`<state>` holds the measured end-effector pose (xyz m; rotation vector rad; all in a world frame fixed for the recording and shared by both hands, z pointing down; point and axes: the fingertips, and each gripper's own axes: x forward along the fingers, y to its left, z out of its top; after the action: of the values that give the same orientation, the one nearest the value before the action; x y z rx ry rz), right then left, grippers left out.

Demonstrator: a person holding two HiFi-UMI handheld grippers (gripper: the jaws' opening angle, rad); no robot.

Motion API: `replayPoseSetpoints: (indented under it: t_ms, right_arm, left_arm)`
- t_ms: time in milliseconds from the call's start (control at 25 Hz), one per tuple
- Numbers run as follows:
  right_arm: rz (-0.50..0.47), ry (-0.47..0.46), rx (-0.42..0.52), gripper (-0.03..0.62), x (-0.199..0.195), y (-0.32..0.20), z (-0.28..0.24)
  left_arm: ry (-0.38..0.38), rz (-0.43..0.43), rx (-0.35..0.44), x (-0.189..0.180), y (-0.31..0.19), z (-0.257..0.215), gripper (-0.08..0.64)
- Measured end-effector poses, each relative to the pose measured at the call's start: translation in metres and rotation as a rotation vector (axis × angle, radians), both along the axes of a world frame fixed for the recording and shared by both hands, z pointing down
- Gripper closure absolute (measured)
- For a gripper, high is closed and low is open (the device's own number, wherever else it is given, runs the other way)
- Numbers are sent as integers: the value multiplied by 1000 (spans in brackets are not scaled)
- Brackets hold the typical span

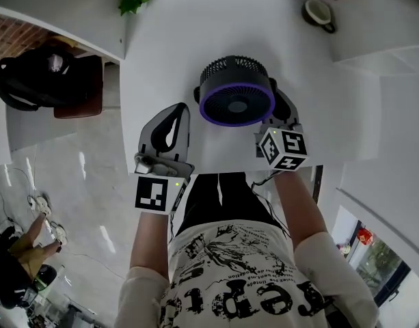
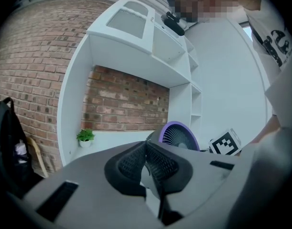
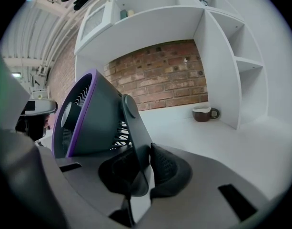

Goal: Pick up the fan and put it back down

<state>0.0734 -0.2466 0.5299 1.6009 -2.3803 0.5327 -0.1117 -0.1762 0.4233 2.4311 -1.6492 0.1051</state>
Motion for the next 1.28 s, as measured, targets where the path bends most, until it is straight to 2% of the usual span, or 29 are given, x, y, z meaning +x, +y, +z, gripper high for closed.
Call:
replayPoseSetpoints:
  t_ms: [240,360,560,880,1080,1280]
  right_arm:
    - [13,17,-14,528,-5,9,15]
    - [36,8,-32,529,-5,12,23]
    - [53,8,-50,531,-3,18,31]
    - [4,100,-71,529,-3,30,39]
    - [3,77,-100,495,2,33,40]
    - [-12,65,-106,420,12,42,30]
  left_arm:
    - [1,18,-20,-9,4,11,546]
    - [33,12,-10,-12,2,10,546]
    - [31,32,-2,-12,2,11,546]
    - [18,66,-11,2,11,20,546]
    - [31,77,-12,14,16,19,546]
    - [31,80,-1,25,19,10,546]
